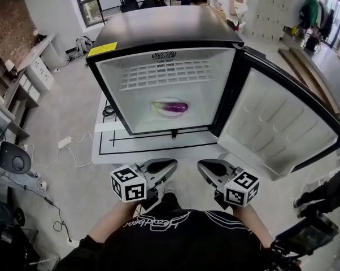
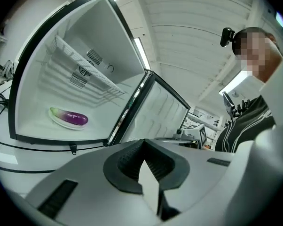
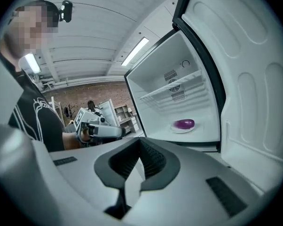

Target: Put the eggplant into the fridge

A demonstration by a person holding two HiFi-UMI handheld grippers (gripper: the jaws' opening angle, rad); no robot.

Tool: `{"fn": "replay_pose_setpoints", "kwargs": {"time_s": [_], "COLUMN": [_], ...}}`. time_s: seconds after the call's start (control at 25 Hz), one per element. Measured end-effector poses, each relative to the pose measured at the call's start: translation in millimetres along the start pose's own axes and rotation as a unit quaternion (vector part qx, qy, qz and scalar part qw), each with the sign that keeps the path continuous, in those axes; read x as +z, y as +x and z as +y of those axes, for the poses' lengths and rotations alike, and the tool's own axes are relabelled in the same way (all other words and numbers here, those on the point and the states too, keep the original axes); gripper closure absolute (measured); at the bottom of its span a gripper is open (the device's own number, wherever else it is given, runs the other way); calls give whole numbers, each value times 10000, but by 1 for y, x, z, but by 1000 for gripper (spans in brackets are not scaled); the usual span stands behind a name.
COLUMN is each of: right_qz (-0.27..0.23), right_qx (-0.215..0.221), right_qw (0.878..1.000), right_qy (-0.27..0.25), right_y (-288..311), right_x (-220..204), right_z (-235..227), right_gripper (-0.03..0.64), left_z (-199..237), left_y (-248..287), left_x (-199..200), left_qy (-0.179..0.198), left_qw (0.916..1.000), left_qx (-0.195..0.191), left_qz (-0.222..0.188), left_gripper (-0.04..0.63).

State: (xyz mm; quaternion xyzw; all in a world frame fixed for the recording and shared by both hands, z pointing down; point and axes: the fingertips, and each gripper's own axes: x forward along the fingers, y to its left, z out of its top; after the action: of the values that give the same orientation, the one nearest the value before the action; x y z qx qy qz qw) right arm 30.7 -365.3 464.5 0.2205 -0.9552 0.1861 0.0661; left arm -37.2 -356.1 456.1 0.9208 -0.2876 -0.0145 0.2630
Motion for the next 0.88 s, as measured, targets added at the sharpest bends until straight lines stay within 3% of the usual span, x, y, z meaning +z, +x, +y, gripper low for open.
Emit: {"fn": "replay_pose_setpoints", "kwargs": {"time_s": [0.24,0.52,0.76,0.88], "right_qz": [-22,-105,-455,-525], "right_qx": [152,-35,-373,-315], "right_qw": [9997,9997,9980,9980], "right_qy": [166,212,217,138], "right_y": [-20,-41,-44,-39], "right_x": [-21,-37,-32,-26], "right_z": [24,41,72,101], "right_gripper": [611,611,611,611], "left_z": [-33,-57,-74,-82], "left_y": [-6,-3,-46,-72], "left_x": [-13,-24,-39,-36], "left_qy": [202,305,267,274], "left_qw": [9996,9982,9985,9985], "left_qx": [-215,-515,-481,-470], "left_qz": [-6,25,-1,-82], "left_gripper": [586,586,586,586]}}
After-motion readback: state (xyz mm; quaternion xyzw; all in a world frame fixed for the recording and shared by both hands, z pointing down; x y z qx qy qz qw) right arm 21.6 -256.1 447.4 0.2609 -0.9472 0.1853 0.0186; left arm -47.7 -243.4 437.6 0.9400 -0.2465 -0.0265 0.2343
